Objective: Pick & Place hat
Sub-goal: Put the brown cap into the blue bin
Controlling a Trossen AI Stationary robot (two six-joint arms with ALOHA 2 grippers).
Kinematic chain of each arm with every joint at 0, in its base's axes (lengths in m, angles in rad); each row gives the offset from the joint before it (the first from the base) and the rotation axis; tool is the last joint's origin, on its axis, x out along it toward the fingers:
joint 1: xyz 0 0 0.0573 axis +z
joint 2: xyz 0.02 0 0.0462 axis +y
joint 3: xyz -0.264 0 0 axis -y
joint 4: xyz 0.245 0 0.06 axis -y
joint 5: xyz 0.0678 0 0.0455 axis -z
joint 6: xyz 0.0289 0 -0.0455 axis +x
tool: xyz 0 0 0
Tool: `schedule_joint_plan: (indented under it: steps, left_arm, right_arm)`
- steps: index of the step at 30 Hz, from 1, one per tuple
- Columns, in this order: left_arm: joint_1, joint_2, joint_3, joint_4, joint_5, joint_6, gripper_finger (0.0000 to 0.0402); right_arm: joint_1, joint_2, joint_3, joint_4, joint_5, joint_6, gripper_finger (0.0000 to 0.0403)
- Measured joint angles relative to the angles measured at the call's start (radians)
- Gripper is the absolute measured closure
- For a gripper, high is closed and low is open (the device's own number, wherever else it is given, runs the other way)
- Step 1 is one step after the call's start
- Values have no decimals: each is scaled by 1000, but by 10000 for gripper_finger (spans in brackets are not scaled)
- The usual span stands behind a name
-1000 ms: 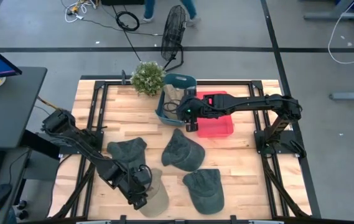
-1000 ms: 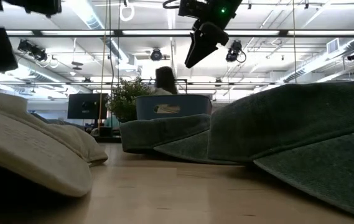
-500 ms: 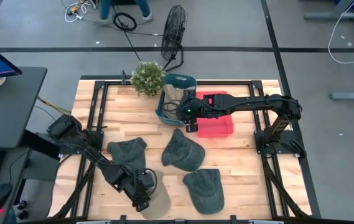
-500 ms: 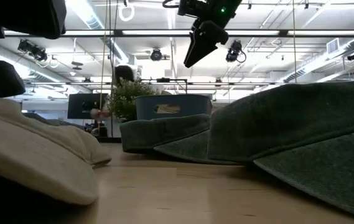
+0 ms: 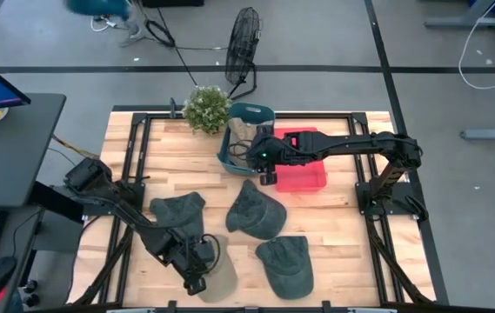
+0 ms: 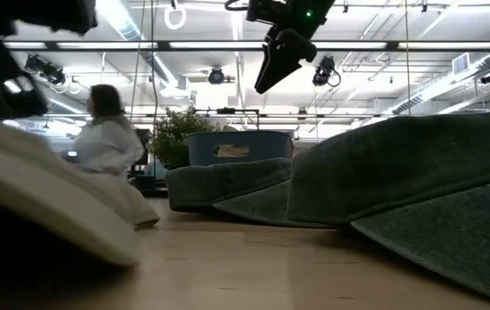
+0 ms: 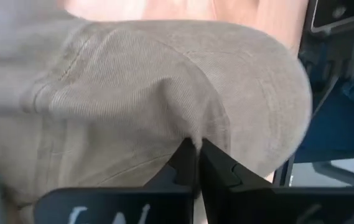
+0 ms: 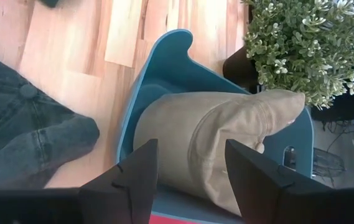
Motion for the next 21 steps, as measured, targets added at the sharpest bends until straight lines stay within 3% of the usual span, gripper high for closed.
schedule_joint_plan:
  steps: [5, 10, 17, 21]
  left_arm:
    - [48, -67, 61, -191, -2, 42, 395]
    - [129, -93, 245, -495, -15, 197, 395]
    - [297, -93, 504, -869, -158, 513, 391]
    - [432, -94, 593, -896, -211, 768, 390]
  right_arm:
    - [31, -22, -1, -49, 10, -1, 213]
    - [79, -81, -1, -156, 122, 5, 213]
    - [115, -219, -1, -339, 117, 129, 213]
    - [115, -291, -1, -454, 70, 243, 213]
